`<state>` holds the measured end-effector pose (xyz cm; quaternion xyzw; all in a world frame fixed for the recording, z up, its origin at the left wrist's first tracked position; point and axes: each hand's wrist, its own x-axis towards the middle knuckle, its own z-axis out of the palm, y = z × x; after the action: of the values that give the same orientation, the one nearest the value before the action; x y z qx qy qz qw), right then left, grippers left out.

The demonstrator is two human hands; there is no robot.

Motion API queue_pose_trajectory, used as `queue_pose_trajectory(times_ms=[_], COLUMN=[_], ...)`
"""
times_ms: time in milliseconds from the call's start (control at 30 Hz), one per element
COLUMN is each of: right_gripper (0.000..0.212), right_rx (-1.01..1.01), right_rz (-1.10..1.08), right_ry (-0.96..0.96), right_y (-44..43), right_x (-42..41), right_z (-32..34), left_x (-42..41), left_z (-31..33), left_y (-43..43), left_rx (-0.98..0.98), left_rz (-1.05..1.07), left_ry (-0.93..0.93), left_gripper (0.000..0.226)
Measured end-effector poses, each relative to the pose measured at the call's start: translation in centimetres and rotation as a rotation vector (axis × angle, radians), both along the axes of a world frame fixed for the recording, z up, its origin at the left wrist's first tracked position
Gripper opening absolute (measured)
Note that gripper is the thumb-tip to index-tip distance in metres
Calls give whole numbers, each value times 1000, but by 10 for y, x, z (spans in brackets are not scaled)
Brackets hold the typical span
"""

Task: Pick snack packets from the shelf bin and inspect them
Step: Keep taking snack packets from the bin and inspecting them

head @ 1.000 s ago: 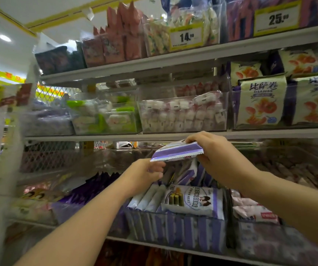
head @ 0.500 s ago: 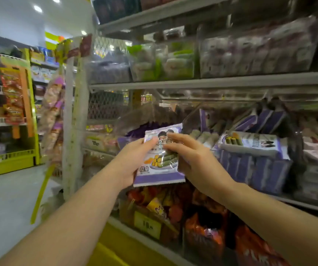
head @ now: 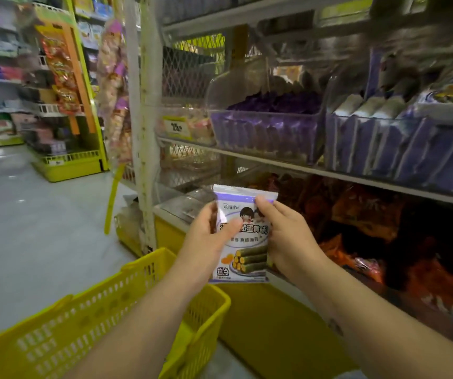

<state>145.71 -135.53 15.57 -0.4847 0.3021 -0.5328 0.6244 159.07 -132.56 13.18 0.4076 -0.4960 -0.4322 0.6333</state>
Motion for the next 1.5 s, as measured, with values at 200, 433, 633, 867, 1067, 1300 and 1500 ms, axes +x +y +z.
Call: queue_pose_trajectory(times_ms=[200,433,633,867,1067,1300,1500], right_gripper=[29,35,44,46,35,38,35], right_rx=[135,98,35,-57,52,186,203], right_rz=[39,4,42,238,477,329,260], right_ry=[-109,49,101,255,411,208,157], right_y=[-10,-23,-24,-22,-16,-18,-16], right_x=[-2,-19,-33,-47,-55,-51,-49], right_z=[-23,-27,-23,-22,-24,-21,-22], left_x=[-18,-20,-18,-15,1,23,20], left_z=[-16,-9,-5,1,2,-4,-7], left_y=[-10,-20,-16,-12,-15,-7,-5], left_rx=[59,127,130,205,271,364,241], left_rz=[146,132,57,56,-18,-429,-395], left_ry=[0,198,222,317,440,77,-1], left_gripper=[18,23,18,36,42,43,62])
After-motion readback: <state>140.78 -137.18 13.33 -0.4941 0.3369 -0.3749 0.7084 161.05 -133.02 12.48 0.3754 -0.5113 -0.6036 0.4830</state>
